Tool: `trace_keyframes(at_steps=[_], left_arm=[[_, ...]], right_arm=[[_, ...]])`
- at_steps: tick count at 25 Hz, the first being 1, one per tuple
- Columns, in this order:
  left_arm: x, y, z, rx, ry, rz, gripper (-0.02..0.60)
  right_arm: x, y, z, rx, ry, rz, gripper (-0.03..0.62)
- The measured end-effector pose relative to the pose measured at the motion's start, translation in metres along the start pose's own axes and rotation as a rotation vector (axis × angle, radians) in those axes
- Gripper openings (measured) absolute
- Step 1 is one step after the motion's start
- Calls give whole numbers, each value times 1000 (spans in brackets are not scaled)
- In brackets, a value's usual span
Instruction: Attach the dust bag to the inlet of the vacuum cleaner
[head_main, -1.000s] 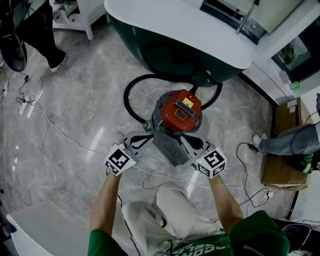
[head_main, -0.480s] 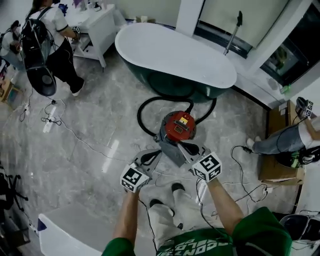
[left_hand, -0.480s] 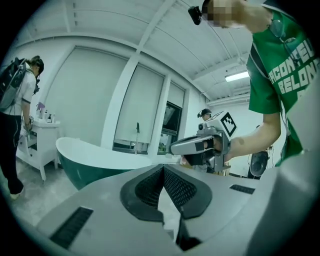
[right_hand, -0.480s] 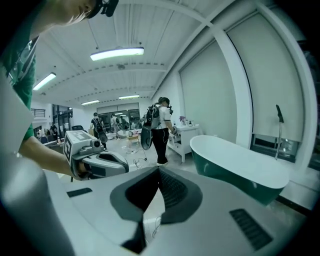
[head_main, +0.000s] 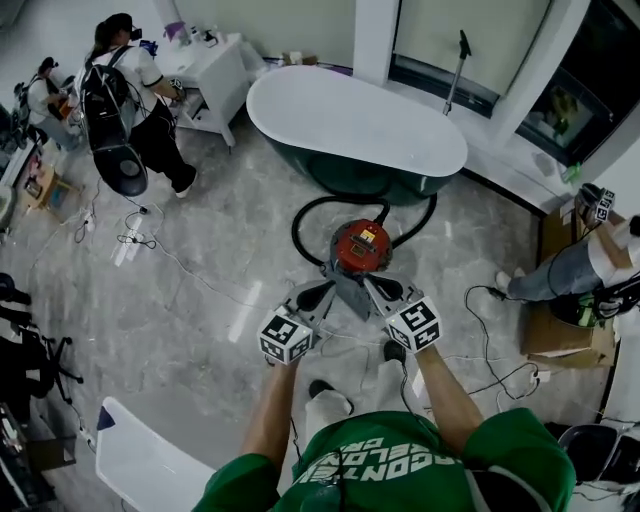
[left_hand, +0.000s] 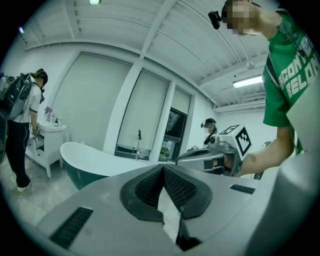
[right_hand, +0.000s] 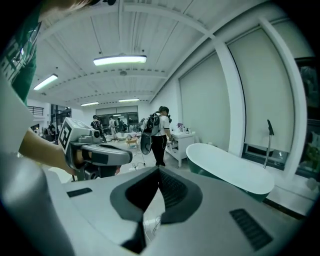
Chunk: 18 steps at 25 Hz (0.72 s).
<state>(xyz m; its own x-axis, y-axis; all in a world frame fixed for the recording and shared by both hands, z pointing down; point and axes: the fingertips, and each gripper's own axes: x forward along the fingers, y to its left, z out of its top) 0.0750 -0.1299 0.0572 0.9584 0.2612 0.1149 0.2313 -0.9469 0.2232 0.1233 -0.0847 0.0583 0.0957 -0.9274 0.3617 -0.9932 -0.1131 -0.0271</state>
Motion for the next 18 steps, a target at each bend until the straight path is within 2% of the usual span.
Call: trace_keyframes(at_steps=[5, 12, 18], left_arm=[[26, -21, 13, -20, 10, 135, 3], [59, -39, 25, -85, -65, 335, 3], [92, -61, 16, -118, -107, 442, 3]], right_arm=[[-38, -47, -5, -50, 9, 35, 8], [-60, -87, -7, -32, -18, 204, 8], [-75, -115, -9, -27, -33, 295, 8]])
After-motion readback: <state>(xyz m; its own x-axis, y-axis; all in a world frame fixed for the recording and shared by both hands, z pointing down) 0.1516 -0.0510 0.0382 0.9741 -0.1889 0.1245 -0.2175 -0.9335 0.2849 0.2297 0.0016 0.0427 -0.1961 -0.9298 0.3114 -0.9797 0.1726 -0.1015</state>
